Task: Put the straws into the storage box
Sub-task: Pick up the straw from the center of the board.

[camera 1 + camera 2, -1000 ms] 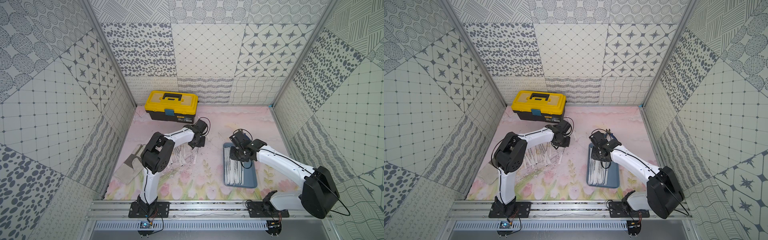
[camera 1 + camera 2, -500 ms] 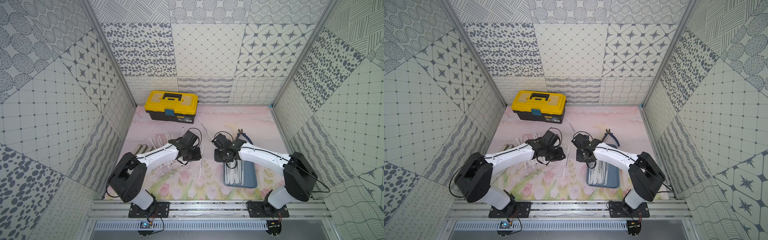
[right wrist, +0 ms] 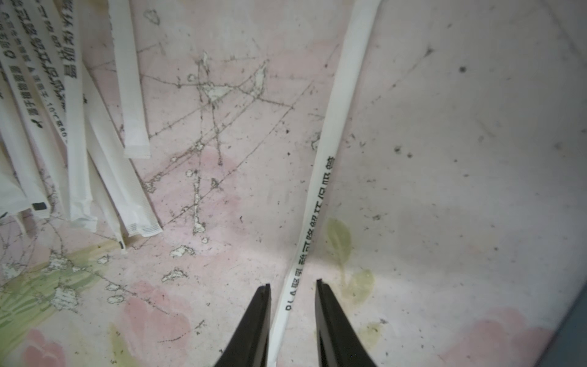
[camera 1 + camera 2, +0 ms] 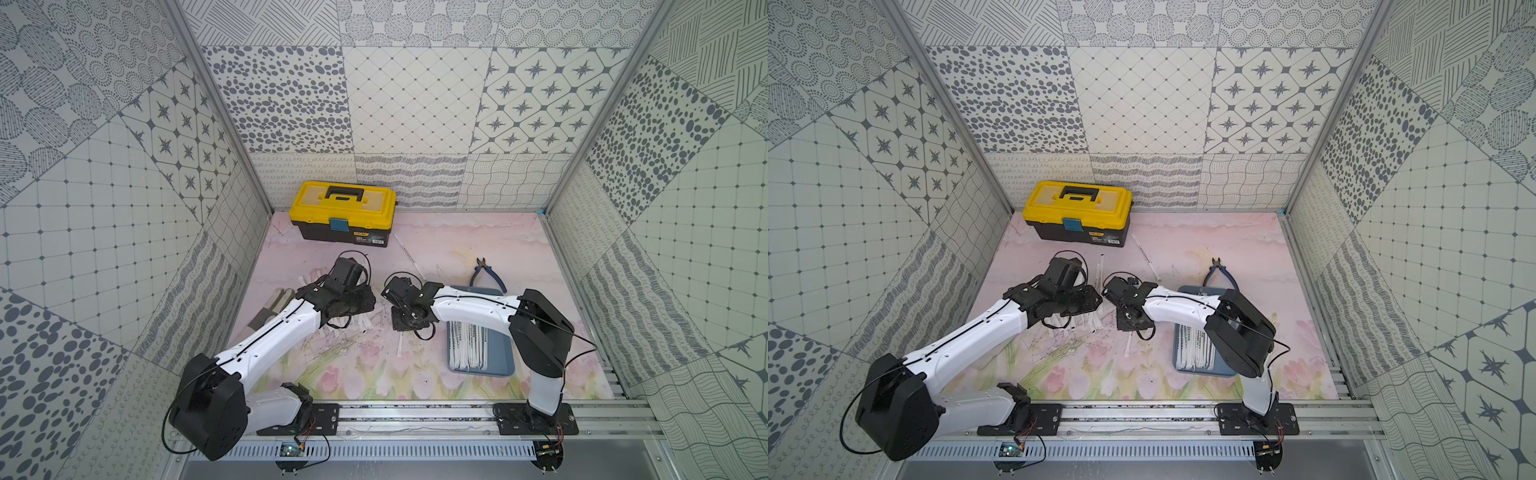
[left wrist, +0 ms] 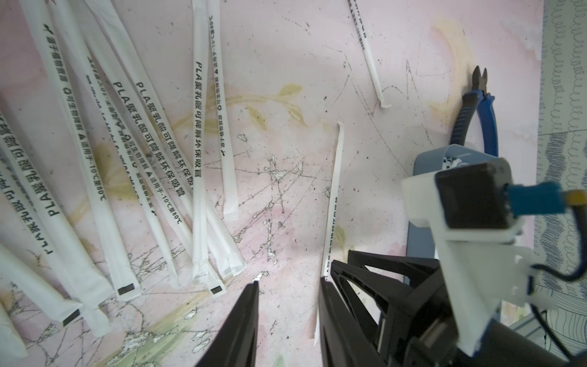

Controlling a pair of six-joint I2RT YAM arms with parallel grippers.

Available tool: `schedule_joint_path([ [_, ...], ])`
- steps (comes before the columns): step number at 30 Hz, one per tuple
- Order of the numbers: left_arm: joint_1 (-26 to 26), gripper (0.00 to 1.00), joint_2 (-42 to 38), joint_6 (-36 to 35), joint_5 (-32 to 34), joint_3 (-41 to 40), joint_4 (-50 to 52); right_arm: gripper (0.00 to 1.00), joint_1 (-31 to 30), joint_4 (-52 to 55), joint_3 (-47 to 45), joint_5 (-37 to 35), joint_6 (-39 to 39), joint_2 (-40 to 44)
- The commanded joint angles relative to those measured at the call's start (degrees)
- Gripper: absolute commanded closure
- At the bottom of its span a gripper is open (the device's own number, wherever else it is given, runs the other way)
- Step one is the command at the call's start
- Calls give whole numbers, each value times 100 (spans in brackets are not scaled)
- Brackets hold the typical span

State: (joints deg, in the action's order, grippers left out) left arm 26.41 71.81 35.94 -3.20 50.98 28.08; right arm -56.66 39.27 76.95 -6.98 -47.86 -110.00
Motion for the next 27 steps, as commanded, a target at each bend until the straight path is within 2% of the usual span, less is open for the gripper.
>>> schedule_joint_path([
  [1, -108, 64, -144, -237, 209, -103, 137, 72, 58, 50, 259, -180, -60, -304],
  [6, -140, 63, -147, -248, 146, -142, 131, 77, 108, 180, 435, -234, -99, -561],
  [13, -147, 63, -151, -247, 117, -125, 101, 94, 142, 151, 390, -226, -76, -419],
  [17, -154, 63, -106, -400, 102, 63, 58, 96, 121, 192, 53, -38, -7, 383],
  [20, -133, 63, 75, -665, -13, 481, 34, 96, 219, 592, -423, -224, 162, 1233],
  [23, 166, 63, 56, -821, -215, 557, -682, 95, 693, 1060, -1171, -502, 355, 2218],
  [27, 1006, 62, 519, -669, -423, 637, -1429, 95, 1814, 1368, -2249, -662, 837, 3353],
])
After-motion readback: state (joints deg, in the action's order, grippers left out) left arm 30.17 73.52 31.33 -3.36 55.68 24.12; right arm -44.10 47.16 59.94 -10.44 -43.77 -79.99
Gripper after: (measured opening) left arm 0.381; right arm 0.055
